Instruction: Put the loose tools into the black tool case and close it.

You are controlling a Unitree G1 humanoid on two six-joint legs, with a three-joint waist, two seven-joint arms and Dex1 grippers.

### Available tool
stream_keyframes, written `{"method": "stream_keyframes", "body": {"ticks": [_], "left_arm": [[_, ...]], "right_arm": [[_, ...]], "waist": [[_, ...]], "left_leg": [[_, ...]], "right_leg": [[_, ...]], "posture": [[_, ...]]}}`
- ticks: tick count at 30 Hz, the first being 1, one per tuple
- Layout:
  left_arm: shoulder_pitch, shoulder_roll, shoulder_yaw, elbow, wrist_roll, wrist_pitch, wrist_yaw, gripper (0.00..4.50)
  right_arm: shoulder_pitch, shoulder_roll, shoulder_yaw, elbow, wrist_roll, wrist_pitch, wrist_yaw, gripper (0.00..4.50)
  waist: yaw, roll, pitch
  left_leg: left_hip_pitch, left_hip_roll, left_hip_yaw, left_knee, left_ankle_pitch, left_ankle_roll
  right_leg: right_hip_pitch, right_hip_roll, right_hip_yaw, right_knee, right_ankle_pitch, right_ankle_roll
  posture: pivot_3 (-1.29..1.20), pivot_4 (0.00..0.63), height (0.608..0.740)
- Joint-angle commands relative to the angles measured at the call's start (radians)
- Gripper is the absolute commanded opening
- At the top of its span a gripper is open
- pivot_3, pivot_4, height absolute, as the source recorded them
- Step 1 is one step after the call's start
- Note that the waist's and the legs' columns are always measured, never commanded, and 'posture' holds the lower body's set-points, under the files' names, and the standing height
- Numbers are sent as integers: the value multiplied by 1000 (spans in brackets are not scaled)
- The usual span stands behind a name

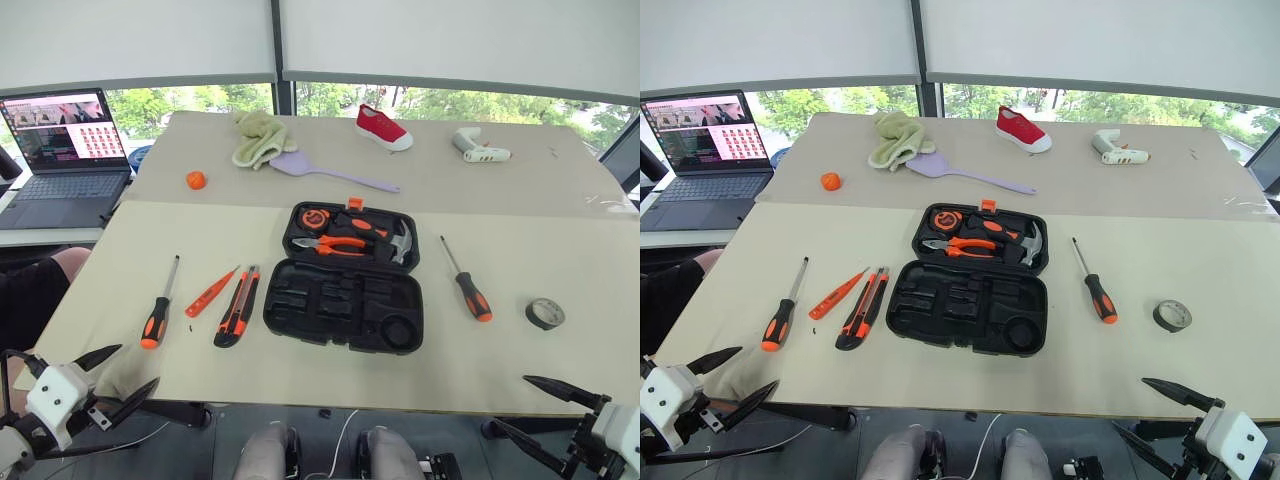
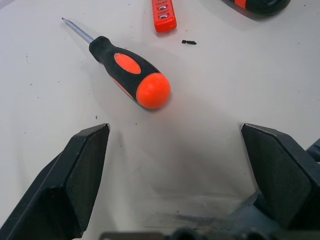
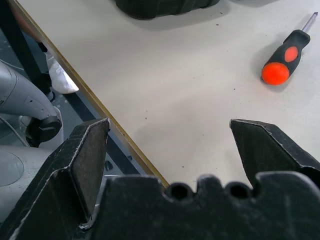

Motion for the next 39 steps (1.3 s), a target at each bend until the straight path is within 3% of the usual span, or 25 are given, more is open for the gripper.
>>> {"method": "stream_keyframes", "body": {"ticks": [1, 6, 11, 15, 21, 25, 27, 31, 37, 39], "left_arm": [[-9, 12, 32, -25, -58, 55, 5, 4500], [39, 23, 111, -98, -246, 267, -38, 4500], [104, 11, 282, -181, -393, 505, 76, 4500], [200, -26, 330, -166, -364, 576, 96, 4500], [127, -6, 393, -227, -524, 799, 212, 4500], [-3, 71, 351, -339, -656, 1010, 338, 4500], [-74, 112, 297, -362, -659, 1083, 393, 4500], [-209, 182, 159, -363, -609, 1200, 487, 4500], [-382, 199, -40, -293, -501, 1327, 590, 4500], [-399, 192, -68, -282, -477, 1344, 595, 3985]], "right_arm": [[-29, 3, 15, 15, -1, -35, -2, 4472], [-100, 28, 79, 15, 112, -60, 83, 4472], [-169, 22, 105, -121, 270, 85, 59, 4472], [-224, 62, 160, -221, 297, 123, 17, 4472], [-268, 91, 235, -254, 288, 127, 36, 4472], [-300, 85, 265, -240, 269, 126, 49, 4472], [-324, 83, 277, -240, 260, 132, 38, 4472], [-360, 83, 295, -246, 243, 141, 21, 4472], [-361, 87, 298, -255, 219, 132, 5, 4472], [-349, 85, 287, -259, 219, 128, 1, 4500]], "waist": [[0, 0, 0], [-5, -3, 0], [-11, -2, 0], [-14, -2, 0], [9, -5, -1], [16, -9, -3], [13, -11, -4], [-3, -10, -4], [-3, -10, -4], [-1, -9, -4]], "left_leg": [[0, 0, 0, 0, 0, 0], [0, 2, -1, 0, 0, 0], [0, 2, -1, 0, 0, -1], [1, 3, -2, 0, 0, -2], [1, 3, -3, 1, 0, -4], [1, 3, -5, 1, 0, -4], [1, 3, -5, 1, 1, -5], [4, 3, -3, 0, 5, -13], [5, 5, -2, -1, 8, -20], [5, 5, -2, -1, 7, -21]], "right_leg": [[0, 0, 0, 0, 0, 0], [0, 2, 0, 0, -1, 1], [1, 1, 0, 1, 2, -5], [2, 2, 1, 1, 0, -3], [2, 2, -1, 1, -1, -5], [3, 1, -1, 1, 1, -8], [4, 2, -1, 1, 1, -7], [4, 7, -1, 3, 5, -2], [5, 15, -1, 7, 3, -5], [5, 15, -1, 7, 3, -6]], "posture": [[0, 150, 740], [0, 150, 740], [0, 150, 740], [0, 150, 740], [0, 150, 740], [0, 150, 740], [0, 150, 740], [0, 150, 740], [0, 150, 740], [0, 150, 740]]}}
